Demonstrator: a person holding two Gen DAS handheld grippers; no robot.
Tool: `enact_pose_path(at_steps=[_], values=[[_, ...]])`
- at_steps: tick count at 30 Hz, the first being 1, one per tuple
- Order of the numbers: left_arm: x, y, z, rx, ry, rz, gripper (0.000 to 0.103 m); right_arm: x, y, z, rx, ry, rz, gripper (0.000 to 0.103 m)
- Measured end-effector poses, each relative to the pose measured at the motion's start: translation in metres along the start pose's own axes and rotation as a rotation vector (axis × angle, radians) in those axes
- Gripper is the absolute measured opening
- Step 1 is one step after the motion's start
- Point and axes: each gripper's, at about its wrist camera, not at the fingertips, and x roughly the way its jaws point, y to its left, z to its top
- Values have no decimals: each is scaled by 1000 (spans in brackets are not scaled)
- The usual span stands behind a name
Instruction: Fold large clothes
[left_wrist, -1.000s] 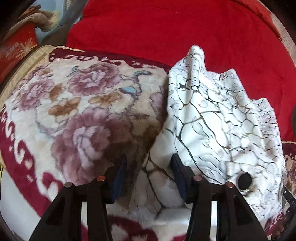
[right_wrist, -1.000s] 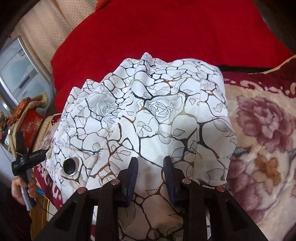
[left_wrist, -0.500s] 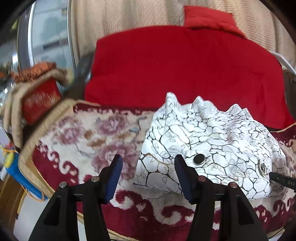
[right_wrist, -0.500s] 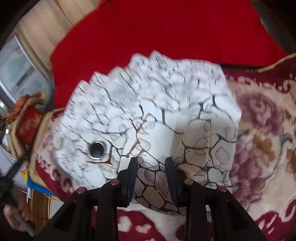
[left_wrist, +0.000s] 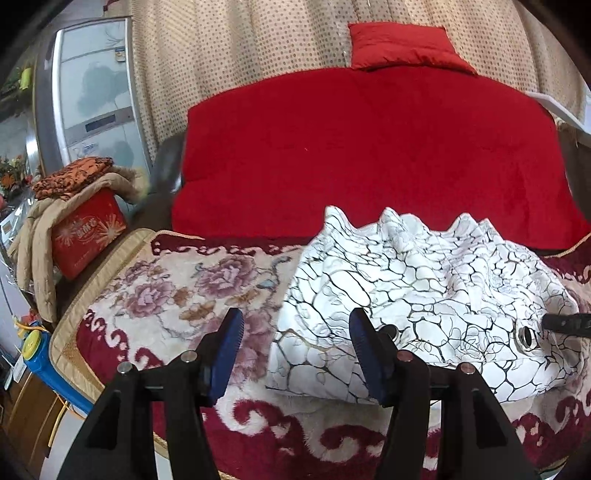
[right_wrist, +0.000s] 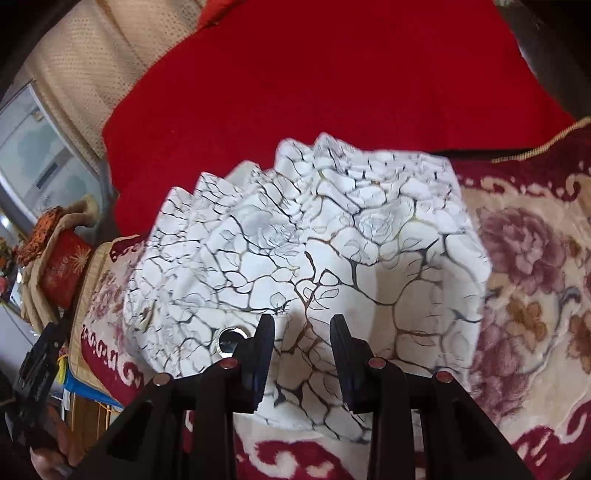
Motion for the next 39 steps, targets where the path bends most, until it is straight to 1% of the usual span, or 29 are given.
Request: enact_pose_path(at_steps=[1,2,3,4,5,7,8,9,10,12,13,15,16,17,19,20,22,25,26,28,29,31,33,37,38,39], values=[[9,-3,-1,-1,27,-19,62,10,-1,0,13,23,-7,37],[19,-6,-3,-6,60,-37,65,23,-5,-1,29,51,-24,43],[31,-8,-6,-10,102,-50,66,33,-8,-2,44,60,-30,47],[48,-11,-12,-11,162,-63,66,39,-12,-3,55,45,-17,54],[64,-12,-17,-10,215,-84,66,41,-12,-4,53,29,-6,57],[94,-15,-31,-8,326,-115,66,39,-10,-3,32,24,0,57],[104,-15,-37,-9,357,-130,68,35,-10,-3,24,20,9,57],[107,-14,-41,-13,367,-137,70,28,-10,-3,16,13,33,57],[104,-11,-42,-21,354,-138,70,24,-12,-4,16,10,50,57],[97,-7,-42,-31,353,-140,71,7,-18,-8,37,-9,92,57],[91,-2,-42,-43,355,-156,71,-3,-22,-12,53,-23,129,59],[83,7,-45,-64,348,-171,71,-25,-36,-20,97,-61,211,66],[78,14,-46,-89,342,-183,71,-35,-42,-24,124,-78,229,71],[75,20,-48,-111,341,-191,71,-46,-49,-31,154,-96,254,74],[74,35,-54,-193,358,-216,74,-59,-61,-43,197,-111,321,74],[75,41,-57,-229,369,-232,75,-62,-68,-53,233,-104,355,74],[78,52,-67,-310,401,-278,75,-61,-78,-68,291,-74,387,74],[90,60,-75,-400,447,-329,75,-46,-96,-86,413,-39,448,74],[95,62,-76,-438,461,-357,75,-38,-103,-89,456,-29,461,76],[104,64,-79,-515,479,-398,75,-24,-110,-89,504,-17,466,76],[107,64,-78,-540,473,-410,75,-14,-115,-89,544,-10,456,76],[114,66,-76,-598,454,-433,75,1,-121,-85,602,-11,466,76],[125,69,-74,-666,446,-454,75,9,-123,-77,622,-38,460,76],[137,70,-70,-777,454,-455,76,24,-120,-58,640,-70,446,76],[139,70,-69,-801,446,-458,75,28,-118,-54,632,-72,430,72],[141,70,-69,-823,443,-457,66,31,-116,-52,623,-77,408,66]])
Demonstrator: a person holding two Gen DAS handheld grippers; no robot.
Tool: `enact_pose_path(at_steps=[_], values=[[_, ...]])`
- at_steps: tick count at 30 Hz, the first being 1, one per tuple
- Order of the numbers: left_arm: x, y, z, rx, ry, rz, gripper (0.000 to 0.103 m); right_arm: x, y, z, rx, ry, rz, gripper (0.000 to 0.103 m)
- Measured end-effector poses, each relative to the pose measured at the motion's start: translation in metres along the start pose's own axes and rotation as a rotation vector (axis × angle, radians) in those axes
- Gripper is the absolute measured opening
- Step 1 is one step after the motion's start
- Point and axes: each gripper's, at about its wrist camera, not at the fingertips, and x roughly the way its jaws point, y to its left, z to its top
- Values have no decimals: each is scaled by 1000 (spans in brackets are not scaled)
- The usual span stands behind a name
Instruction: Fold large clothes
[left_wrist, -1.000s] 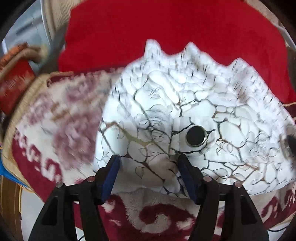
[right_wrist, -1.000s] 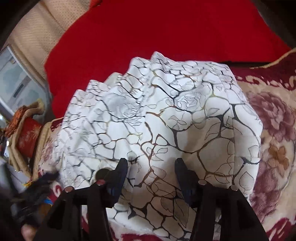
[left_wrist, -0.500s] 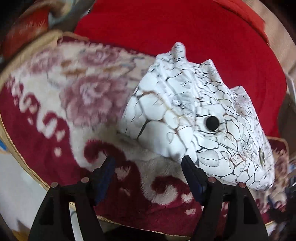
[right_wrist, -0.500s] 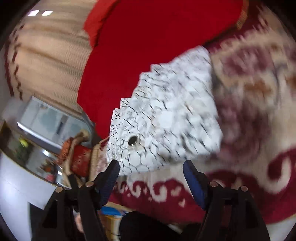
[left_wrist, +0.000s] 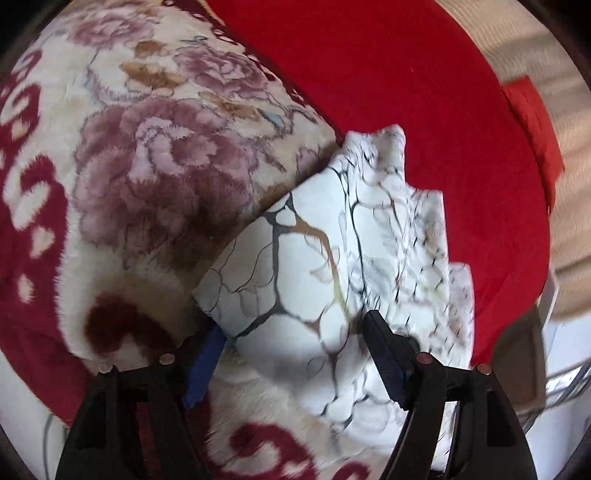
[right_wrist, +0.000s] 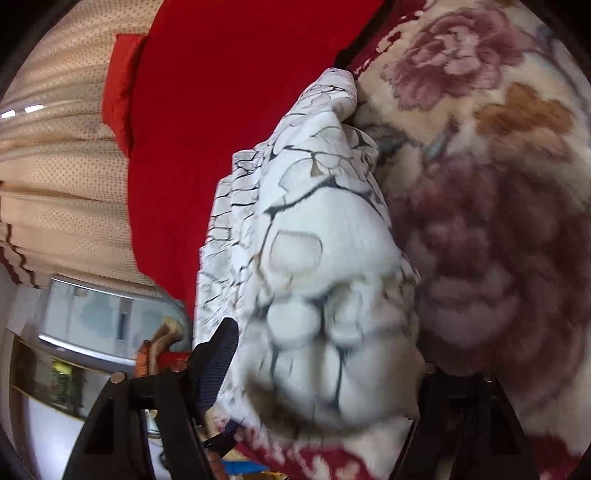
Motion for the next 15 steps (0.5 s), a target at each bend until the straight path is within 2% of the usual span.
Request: enact_pose_path(at_steps=[1,2,5,9,13,15], values=[[1,0,1,-17,-6,-1,54,5,1,2,-9,-12,-30,47],[2,0,2,-20,-2,-8,41,8,0,4,-6,-17,-37,42],[-2,-6,4,2,-18,-32,25,6,5,9,-9,-50,-33,32],[-25,-25,-9,86,-62,-37,18,-12,31,9,-141,-120,-69,26],[-51,-45,-32,181,-88,-62,17,-43,46,15,-208,-203,-75,24],[-60,-45,-46,215,-105,-46,16,-59,45,10,-216,-218,-73,24]])
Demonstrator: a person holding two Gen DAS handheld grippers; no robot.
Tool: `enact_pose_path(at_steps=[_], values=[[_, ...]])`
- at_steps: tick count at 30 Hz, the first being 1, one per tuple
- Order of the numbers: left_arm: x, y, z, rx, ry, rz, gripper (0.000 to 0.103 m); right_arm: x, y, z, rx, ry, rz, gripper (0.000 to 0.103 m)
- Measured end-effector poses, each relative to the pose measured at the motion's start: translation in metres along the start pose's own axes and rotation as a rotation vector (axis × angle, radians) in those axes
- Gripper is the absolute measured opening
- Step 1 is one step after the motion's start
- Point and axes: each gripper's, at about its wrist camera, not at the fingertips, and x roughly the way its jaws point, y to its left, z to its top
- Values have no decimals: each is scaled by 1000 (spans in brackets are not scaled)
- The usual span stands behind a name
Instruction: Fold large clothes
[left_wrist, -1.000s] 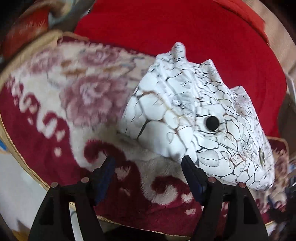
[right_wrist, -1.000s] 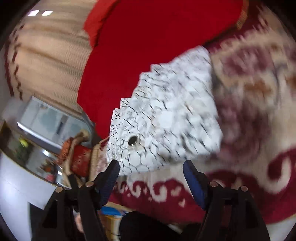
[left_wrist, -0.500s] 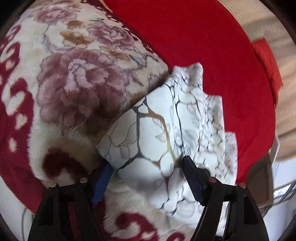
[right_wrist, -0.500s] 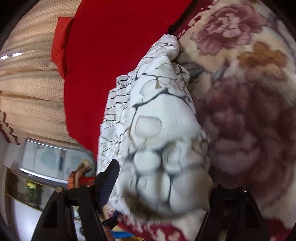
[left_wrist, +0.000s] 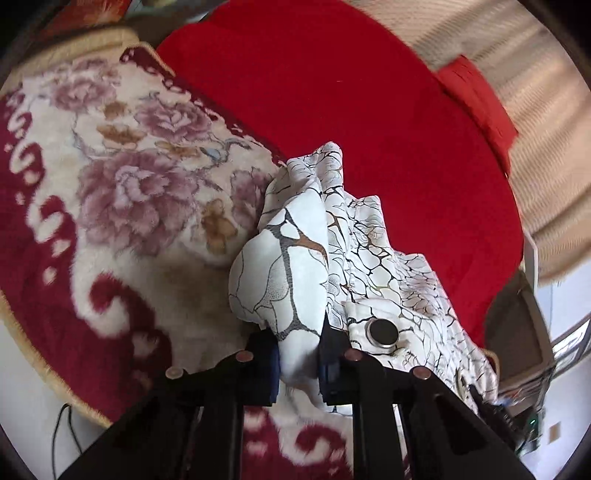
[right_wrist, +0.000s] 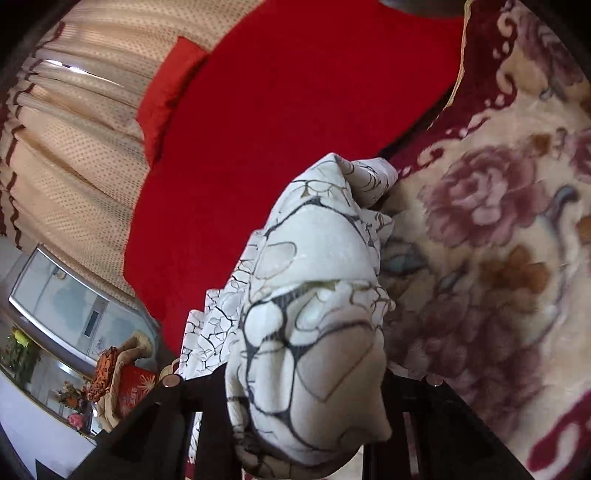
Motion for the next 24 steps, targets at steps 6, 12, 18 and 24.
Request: enact_pose_path(at_steps=[6,12,18,24], values=[[25,33,-24,-21,107,56,20,-3,-25,-32,-1,63,-46,24],[3,31,-6,19,167,68,33,5,-46,-28,93,173,-70,55],[-53,15,-1,148,41,210,35,-61,-49,-5,57,58,-161,58],[-68,-36,3,361,-136,238,61,-79,-12,17,-59,-25,-157,54]])
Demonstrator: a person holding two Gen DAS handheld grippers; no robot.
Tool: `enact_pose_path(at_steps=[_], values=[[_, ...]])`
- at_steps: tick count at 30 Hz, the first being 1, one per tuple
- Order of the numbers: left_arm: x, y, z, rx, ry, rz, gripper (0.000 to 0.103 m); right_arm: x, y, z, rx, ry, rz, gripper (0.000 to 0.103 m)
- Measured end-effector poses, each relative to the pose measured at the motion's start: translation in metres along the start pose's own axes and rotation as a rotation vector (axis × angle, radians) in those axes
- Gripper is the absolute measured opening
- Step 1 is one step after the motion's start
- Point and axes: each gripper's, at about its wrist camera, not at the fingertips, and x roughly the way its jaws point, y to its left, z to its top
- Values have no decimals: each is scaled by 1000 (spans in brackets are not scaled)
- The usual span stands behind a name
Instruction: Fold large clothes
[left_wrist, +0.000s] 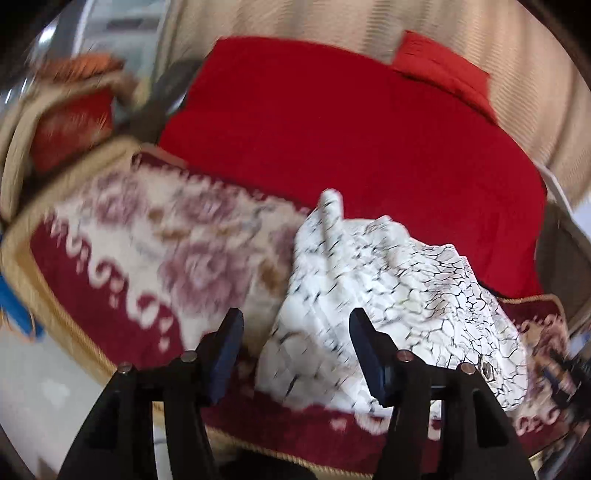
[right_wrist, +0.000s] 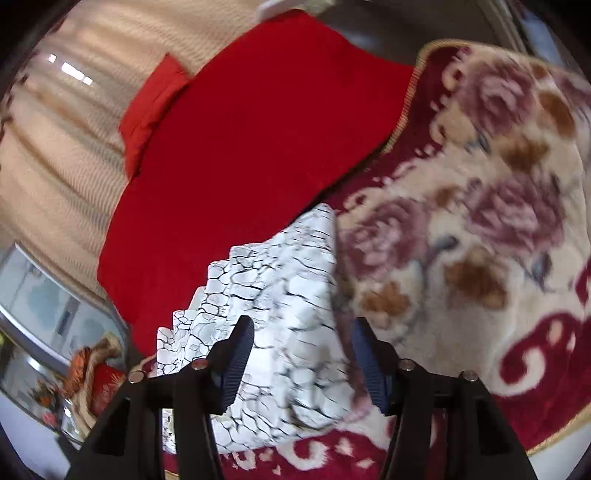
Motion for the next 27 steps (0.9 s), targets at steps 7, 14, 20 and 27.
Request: enact_pose_path(at_steps=[7,14,20,27], values=[[82,-36,-8,109,176,82,63,77,27,2,-52,97,-72,43],[123,-38,-41,194,188,182,87,123,11,-7,-86,176,-228,41],[126,-30,-44,172,165,161,90,110,68,3,-190,107,-134,42],[124,-36,-47,210,125,183,91,190,127,-17,-290,233,-66,42]])
